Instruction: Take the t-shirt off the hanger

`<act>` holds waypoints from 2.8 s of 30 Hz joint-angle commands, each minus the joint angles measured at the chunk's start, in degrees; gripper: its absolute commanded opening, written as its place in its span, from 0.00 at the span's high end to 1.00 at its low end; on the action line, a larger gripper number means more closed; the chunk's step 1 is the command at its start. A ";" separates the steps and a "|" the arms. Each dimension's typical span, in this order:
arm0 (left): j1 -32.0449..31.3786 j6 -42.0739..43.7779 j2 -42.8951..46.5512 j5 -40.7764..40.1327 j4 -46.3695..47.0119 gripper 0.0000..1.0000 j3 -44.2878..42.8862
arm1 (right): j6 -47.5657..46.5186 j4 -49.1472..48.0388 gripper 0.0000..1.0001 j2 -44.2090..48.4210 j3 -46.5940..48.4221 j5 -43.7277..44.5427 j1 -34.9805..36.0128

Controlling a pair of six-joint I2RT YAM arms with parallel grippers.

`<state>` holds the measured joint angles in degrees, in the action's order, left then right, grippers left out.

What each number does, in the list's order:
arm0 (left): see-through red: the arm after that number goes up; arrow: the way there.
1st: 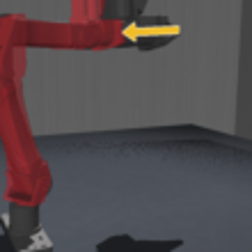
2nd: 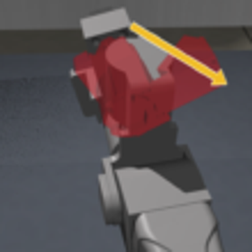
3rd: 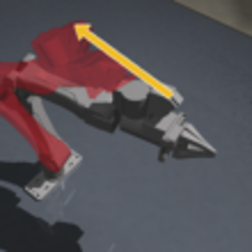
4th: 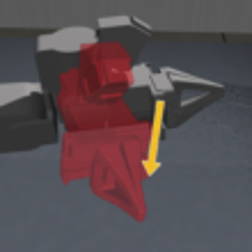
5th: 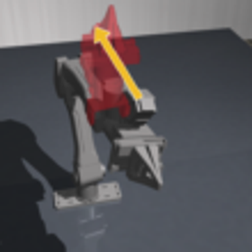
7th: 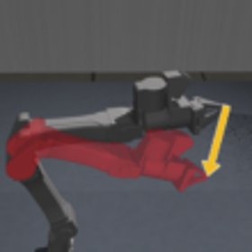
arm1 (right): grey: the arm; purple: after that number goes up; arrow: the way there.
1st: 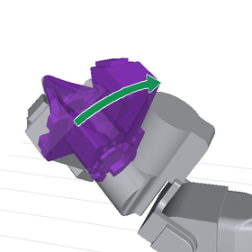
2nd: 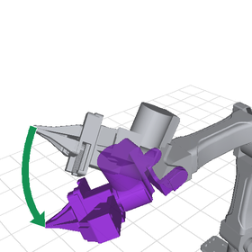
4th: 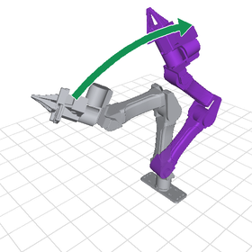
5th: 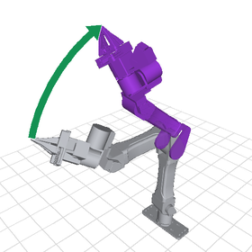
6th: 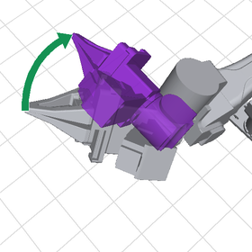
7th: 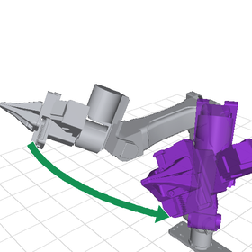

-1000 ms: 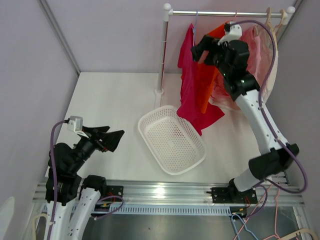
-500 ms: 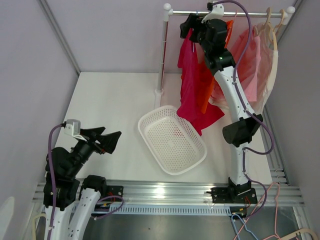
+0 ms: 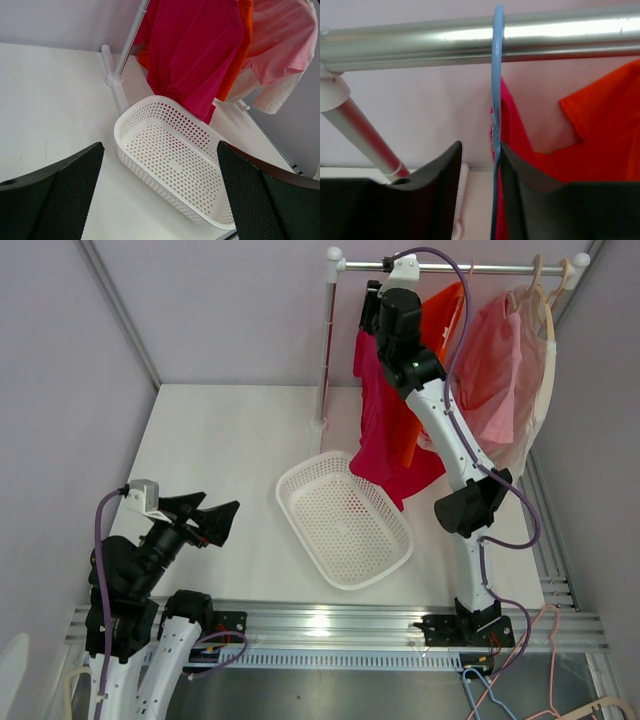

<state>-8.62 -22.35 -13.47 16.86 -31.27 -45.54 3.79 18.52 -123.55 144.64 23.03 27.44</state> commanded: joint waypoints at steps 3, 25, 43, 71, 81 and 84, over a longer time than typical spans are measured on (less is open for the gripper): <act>-0.08 1.34 0.03 -0.60 0.68 0.01 -1.13 | -2.65 -2.70 0.96 0.41 -0.06 9.66 0.25; -0.08 1.17 -5.59 -0.09 -2.05 0.01 -5.69 | 12.62 9.33 1.00 17.26 -4.07 20.26 0.68; -25.01 8.09 -27.63 -1.01 12.38 0.01 -25.80 | 33.03 21.47 1.00 35.13 -21.32 22.68 9.03; -63.36 38.77 -56.48 -52.87 51.56 0.99 -17.30 | 35.50 25.69 1.00 33.72 -14.21 11.43 12.46; -82.46 47.47 -40.33 -38.65 58.34 1.00 -1.49 | 41.20 40.00 1.00 24.15 -1.20 -8.23 -2.37; -91.18 49.41 -42.06 -41.55 54.83 0.99 -1.92 | 43.49 40.36 1.00 22.04 -1.64 -19.48 -9.06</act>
<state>-92.71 22.46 -54.94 -25.54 21.71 -47.37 43.42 58.13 -99.00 141.23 16.21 22.59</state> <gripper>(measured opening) 0.011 0.019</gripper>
